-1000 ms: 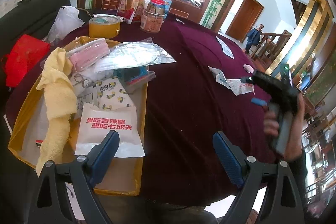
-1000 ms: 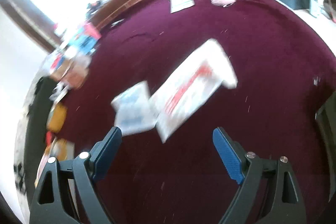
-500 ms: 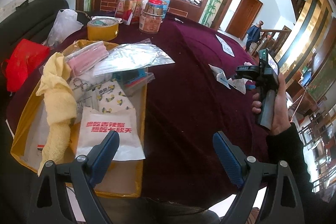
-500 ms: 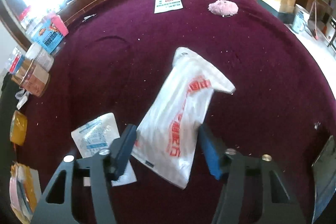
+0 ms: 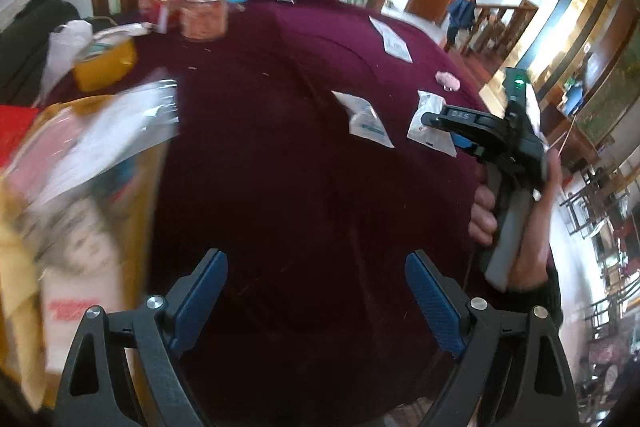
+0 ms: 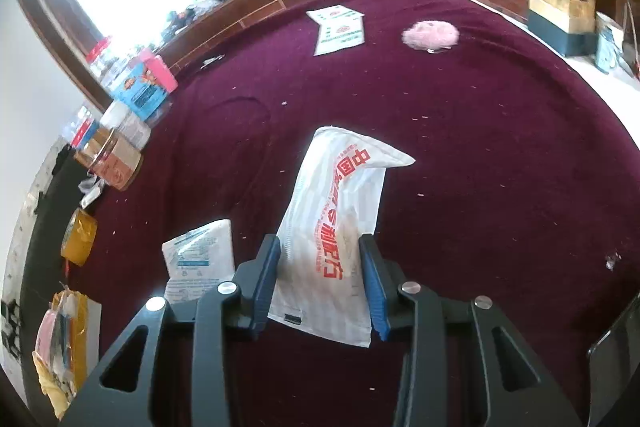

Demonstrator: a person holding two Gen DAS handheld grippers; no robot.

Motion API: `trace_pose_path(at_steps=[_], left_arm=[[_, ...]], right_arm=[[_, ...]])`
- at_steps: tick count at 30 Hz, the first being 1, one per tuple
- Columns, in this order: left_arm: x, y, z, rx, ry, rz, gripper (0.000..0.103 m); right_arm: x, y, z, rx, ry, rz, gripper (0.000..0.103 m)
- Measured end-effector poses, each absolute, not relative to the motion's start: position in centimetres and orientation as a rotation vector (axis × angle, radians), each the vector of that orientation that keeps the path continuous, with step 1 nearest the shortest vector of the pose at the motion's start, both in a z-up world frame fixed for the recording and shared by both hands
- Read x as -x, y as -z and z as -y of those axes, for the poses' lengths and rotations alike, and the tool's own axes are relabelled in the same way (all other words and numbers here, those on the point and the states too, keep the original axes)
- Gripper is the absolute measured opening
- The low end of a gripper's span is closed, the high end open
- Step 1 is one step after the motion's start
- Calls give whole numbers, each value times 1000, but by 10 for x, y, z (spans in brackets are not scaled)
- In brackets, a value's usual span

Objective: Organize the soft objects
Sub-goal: 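Grasp the long white red-lettered plastic bag with the right tool while the left tool grasps the blue-printed white packet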

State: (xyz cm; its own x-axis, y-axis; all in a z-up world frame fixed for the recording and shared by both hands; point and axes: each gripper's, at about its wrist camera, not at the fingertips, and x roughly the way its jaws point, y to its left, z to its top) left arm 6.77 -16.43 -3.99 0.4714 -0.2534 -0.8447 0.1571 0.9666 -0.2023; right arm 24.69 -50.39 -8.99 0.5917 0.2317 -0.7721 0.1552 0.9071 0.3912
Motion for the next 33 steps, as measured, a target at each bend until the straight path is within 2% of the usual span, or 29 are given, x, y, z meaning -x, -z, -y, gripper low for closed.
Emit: trace_pose_path(at_steps=[7, 20, 22, 24, 29, 33], left_arm=[[-146, 67, 213, 120, 255, -1162, 93], [-246, 100, 261, 133, 148, -1241, 91], [-252, 109, 259, 126, 102, -1258, 79], [-248, 109, 258, 124, 85, -1232, 74], [-233, 104, 243, 151, 88, -1204, 46], [-220, 101, 227, 205, 128, -1208, 34]], right_arm=[[-244, 96, 522, -547, -48, -948, 38], [-239, 98, 537, -609, 18, -946, 39], [-239, 98, 537, -606, 19, -947, 39], [-239, 97, 537, -609, 19, -947, 39], [-239, 98, 537, -617, 16, -946, 39], [-239, 98, 536, -613, 14, -944, 39]])
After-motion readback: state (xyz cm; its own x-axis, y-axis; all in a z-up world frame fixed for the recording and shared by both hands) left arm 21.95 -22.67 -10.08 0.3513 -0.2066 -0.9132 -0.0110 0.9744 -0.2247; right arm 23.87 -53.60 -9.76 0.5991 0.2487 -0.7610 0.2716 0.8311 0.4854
